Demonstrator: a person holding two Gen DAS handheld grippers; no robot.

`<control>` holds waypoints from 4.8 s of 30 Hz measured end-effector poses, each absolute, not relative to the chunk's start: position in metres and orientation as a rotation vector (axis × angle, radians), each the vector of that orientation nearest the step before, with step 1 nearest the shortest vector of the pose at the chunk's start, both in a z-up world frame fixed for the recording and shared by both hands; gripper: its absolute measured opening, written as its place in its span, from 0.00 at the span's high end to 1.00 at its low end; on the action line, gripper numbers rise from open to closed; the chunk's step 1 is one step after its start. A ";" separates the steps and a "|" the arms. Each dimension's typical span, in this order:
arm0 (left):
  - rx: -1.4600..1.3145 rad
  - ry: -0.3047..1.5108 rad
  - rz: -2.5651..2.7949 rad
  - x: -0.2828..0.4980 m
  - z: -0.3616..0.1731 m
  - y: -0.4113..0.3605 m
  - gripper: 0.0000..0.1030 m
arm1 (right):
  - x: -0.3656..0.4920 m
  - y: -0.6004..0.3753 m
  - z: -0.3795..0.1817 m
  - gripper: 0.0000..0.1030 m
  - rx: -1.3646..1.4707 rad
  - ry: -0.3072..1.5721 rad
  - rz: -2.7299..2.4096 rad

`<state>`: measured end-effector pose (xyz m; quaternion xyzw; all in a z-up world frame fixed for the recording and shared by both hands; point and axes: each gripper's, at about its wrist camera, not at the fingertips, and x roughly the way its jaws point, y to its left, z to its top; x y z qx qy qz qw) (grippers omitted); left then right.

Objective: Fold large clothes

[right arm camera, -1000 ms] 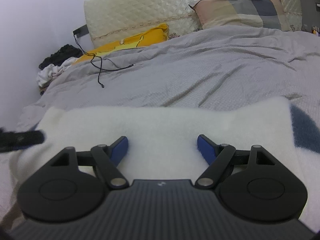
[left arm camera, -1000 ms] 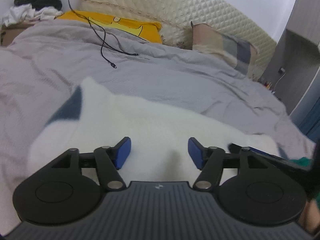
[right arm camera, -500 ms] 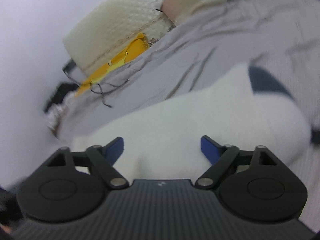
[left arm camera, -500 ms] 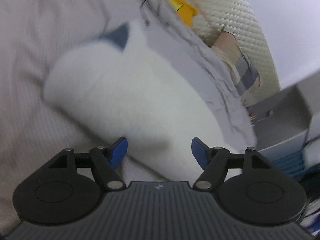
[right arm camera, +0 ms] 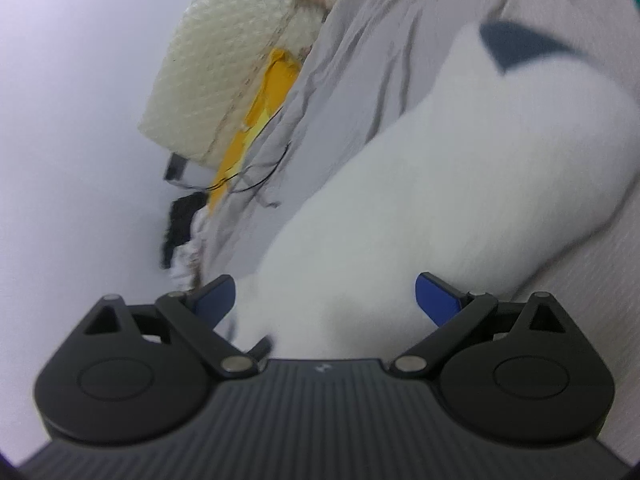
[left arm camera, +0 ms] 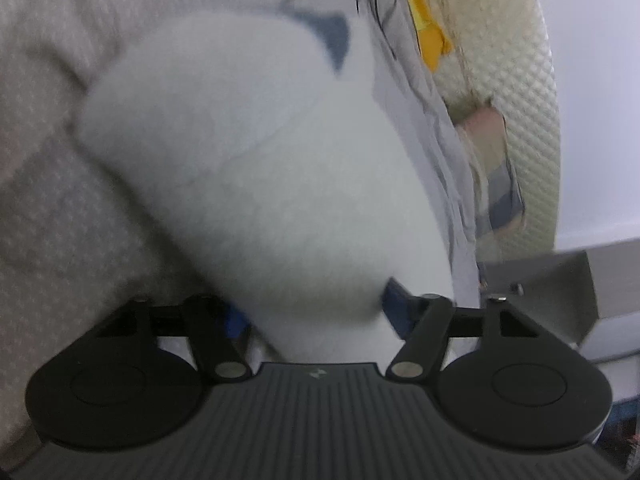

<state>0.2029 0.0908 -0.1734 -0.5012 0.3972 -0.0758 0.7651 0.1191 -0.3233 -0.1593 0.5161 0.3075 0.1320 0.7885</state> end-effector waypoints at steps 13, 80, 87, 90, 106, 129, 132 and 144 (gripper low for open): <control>-1.014 0.737 -0.169 0.198 -0.135 0.085 0.66 | 0.148 -0.300 -0.221 0.05 1.363 0.817 0.331; -0.839 0.590 -0.513 0.179 0.017 0.022 0.63 | 0.077 -0.452 -0.059 0.60 1.089 0.330 0.057; -0.751 0.570 -0.547 0.266 0.047 -0.059 0.63 | 0.152 -0.517 -0.032 0.59 1.093 0.304 0.063; -0.740 0.563 -0.554 0.313 0.044 -0.095 0.63 | 0.189 -0.544 -0.027 0.59 1.087 0.310 0.038; -0.632 0.646 -0.488 0.499 -0.115 -0.209 0.63 | 0.301 -0.612 -0.178 0.59 1.051 0.343 -0.089; -0.515 0.706 -0.510 0.456 -0.175 -0.181 0.43 | 0.256 -0.579 -0.259 0.46 1.193 0.254 -0.187; -0.491 0.716 -0.497 0.443 -0.165 -0.173 0.39 | 0.242 -0.573 -0.249 0.46 1.174 0.281 -0.224; -0.243 0.602 -0.493 0.345 -0.055 -0.154 0.39 | 0.152 -0.522 -0.141 0.47 0.816 0.278 -0.329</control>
